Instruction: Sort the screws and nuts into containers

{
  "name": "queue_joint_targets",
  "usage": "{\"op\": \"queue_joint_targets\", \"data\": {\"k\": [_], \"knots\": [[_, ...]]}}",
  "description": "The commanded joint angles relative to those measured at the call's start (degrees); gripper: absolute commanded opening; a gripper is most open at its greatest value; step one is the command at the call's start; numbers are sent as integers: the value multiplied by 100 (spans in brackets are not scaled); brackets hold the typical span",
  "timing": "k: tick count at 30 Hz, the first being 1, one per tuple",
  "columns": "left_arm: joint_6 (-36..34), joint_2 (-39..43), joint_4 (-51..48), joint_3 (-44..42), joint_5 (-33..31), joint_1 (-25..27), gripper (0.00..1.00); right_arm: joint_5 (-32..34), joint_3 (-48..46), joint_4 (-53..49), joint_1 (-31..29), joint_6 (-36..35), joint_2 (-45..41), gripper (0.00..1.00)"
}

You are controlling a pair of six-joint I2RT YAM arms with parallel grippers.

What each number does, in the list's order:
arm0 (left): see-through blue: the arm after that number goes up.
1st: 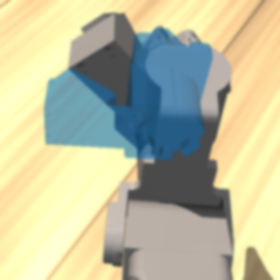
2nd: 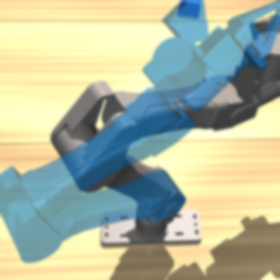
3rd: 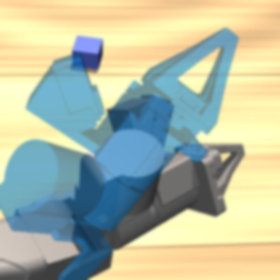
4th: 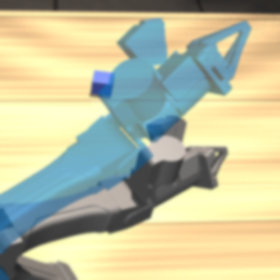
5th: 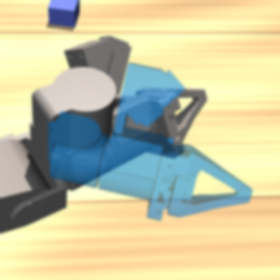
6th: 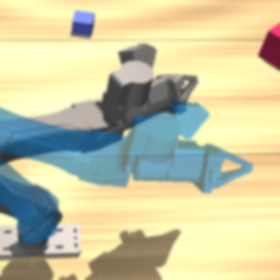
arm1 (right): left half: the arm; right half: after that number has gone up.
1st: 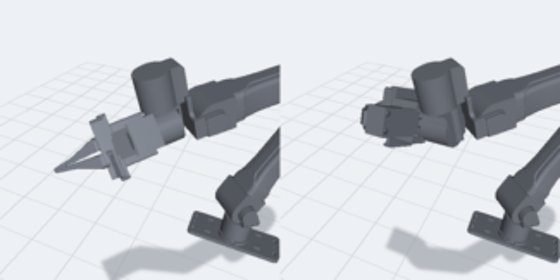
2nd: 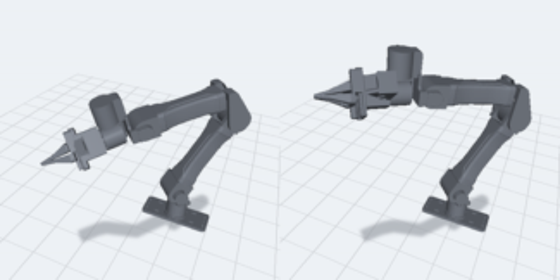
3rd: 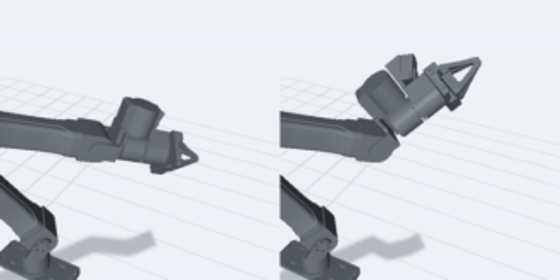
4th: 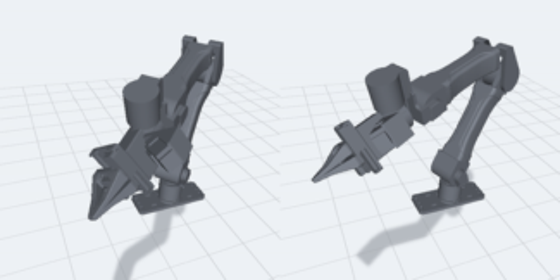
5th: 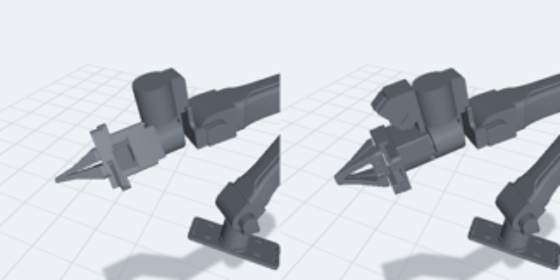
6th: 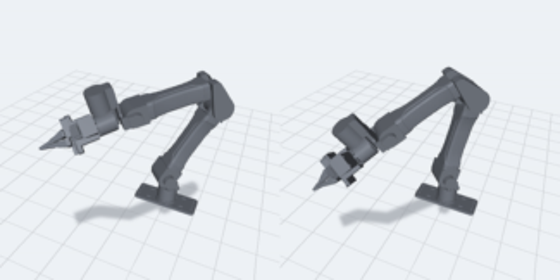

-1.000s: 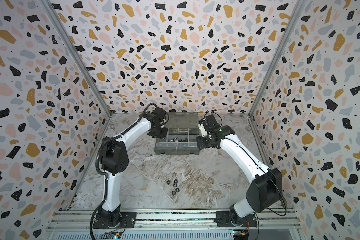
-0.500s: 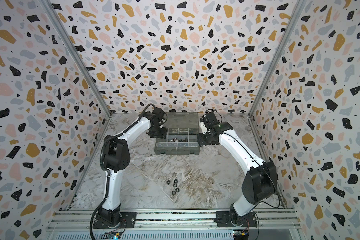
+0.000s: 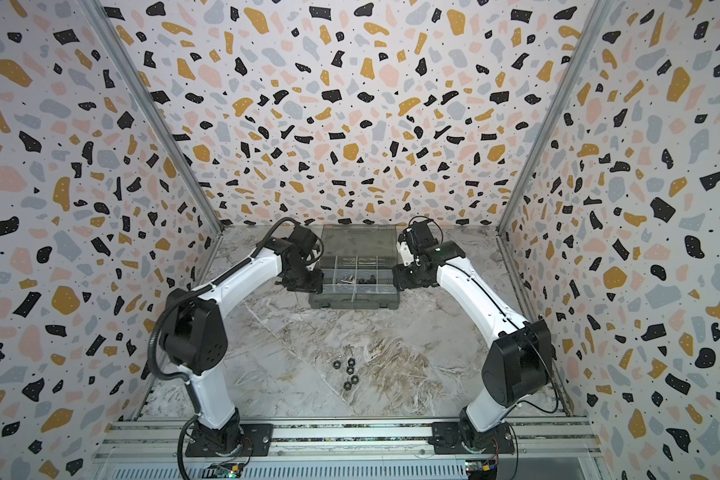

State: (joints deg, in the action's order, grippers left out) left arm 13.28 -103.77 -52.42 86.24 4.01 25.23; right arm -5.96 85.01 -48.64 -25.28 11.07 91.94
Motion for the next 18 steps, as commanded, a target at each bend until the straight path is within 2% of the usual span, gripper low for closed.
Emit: {"op": "queue_joint_targets", "data": {"k": [1,8,18], "knots": [[100,444,313,-959,166,345,57,-111,-207,-47,-215,87,-320,60],[-203,940,929,-2189,154,1249,55,-59,-661,20,-716,343,-650,60],[-314,999,1324,-2659,27,1628,54,204,-873,-253,-819,432,-1180,60]]}}
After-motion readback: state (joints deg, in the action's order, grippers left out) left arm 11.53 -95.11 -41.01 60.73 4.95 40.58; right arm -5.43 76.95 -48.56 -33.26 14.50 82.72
